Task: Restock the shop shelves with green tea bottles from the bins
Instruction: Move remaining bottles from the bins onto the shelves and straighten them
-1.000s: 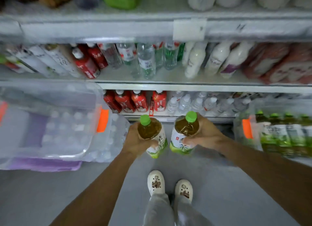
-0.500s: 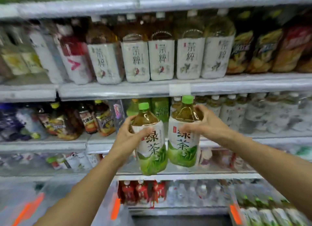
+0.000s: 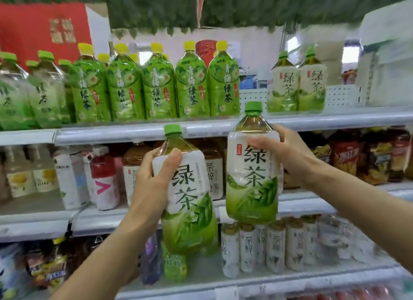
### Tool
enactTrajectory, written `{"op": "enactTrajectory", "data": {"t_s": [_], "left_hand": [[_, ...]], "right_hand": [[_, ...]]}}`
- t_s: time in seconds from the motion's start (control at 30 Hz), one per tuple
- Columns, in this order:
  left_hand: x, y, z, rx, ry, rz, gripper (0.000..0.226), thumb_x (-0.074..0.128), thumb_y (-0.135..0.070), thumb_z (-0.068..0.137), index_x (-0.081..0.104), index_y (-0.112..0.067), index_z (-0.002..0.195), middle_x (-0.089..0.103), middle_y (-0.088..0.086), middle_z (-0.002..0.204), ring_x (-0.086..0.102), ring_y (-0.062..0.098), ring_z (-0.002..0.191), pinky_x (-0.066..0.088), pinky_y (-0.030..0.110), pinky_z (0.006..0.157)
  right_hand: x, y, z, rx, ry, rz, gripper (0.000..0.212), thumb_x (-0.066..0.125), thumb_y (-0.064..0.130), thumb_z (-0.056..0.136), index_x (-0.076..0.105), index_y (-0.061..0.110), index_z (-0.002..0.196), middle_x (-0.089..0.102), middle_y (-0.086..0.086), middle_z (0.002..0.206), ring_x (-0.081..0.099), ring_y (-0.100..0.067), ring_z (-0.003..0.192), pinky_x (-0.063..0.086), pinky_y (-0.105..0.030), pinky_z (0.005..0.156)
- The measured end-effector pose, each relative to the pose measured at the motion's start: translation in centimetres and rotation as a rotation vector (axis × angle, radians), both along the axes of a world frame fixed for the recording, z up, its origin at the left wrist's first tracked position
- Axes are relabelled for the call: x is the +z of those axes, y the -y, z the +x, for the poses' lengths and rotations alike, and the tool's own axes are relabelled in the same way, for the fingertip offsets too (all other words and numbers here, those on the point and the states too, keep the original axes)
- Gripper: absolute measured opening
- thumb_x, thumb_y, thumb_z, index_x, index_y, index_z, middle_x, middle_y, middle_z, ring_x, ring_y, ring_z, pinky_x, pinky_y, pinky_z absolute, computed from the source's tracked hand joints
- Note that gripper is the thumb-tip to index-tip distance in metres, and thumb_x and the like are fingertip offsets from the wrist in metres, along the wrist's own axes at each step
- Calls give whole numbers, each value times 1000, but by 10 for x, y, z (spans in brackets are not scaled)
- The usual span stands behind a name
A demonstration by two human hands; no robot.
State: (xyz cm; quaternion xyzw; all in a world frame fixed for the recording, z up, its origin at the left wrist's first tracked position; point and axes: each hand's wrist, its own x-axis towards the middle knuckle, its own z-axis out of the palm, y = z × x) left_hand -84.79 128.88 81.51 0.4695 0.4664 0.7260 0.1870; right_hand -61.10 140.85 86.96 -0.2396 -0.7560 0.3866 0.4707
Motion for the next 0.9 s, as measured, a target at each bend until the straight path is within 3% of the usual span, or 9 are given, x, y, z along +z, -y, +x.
{"op": "enactTrajectory", "data": {"t_s": [0.07, 0.13, 0.2, 0.33, 0.47, 0.53, 0.63, 0.7, 0.9], "left_hand": [[15, -7, 0, -21, 24, 27, 55, 74, -69, 66, 61, -31, 104, 76, 1, 81, 76, 24, 72, 57, 33, 52], [28, -18, 4, -40, 44, 42, 52, 74, -67, 65, 62, -29, 98, 75, 2, 80, 75, 23, 71, 57, 33, 53], [41, -33, 8, -40, 45, 37, 57, 74, -69, 64, 62, -27, 100, 75, 2, 81, 75, 23, 73, 58, 34, 54], [63, -71, 20, -24, 52, 21, 67, 74, -76, 56, 62, -28, 101, 76, -1, 87, 76, 26, 85, 62, 40, 66], [85, -108, 39, -12, 43, 17, 103, 74, -87, 43, 61, -23, 122, 70, 8, 121, 67, 33, 112, 51, 59, 97], [97, -125, 50, -12, 41, 24, 112, 76, -85, 46, 56, -17, 133, 68, 12, 126, 66, 35, 115, 51, 60, 97], [114, -148, 60, -6, 63, 67, 95, 74, -74, 54, 61, -11, 124, 74, 14, 108, 74, 34, 96, 60, 51, 83], [120, -161, 64, 18, 77, 73, 91, 73, -72, 54, 63, -12, 121, 74, 15, 109, 74, 34, 95, 60, 51, 84], [119, -180, 63, -9, 69, 40, 69, 65, -64, 79, 67, -9, 121, 73, 21, 111, 71, 42, 99, 53, 63, 94]], "right_hand": [[23, -10, 4, -33, -38, 31, 67, 78, 59, 55, 65, 24, 110, 78, 1, 93, 75, -17, 84, 59, -39, 75], [45, -24, 10, -61, -73, 75, 63, 79, 55, 55, 64, 19, 105, 78, 2, 85, 75, -16, 78, 60, -30, 63], [67, -38, 14, -106, -82, 131, 57, 78, 55, 55, 65, 19, 97, 77, 6, 80, 75, -13, 75, 58, -25, 61], [109, -82, 26, -148, -156, 179, 59, 79, 55, 53, 70, 16, 97, 77, -2, 87, 75, -19, 81, 59, -35, 67], [150, -122, 33, -157, -188, 199, 78, 77, 56, 53, 69, 9, 114, 77, -5, 97, 75, -18, 85, 58, -30, 65], [165, -141, 32, -184, -252, 249, 71, 79, 52, 57, 68, 8, 112, 77, -2, 92, 75, -11, 78, 58, -25, 61], [178, -166, 23, -234, -303, 332, 71, 84, 47, 64, 55, 12, 118, 69, 3, 100, 69, 0, 75, 51, -13, 53], [179, -186, 14, -236, -272, 350, 81, 86, 49, 64, 46, 15, 125, 62, 4, 105, 65, -1, 84, 48, -9, 52], [166, -239, -15, -267, -146, 319, 95, 83, 64, 56, 38, 19, 127, 50, 9, 105, 50, 1, 90, 41, -17, 65]]}}
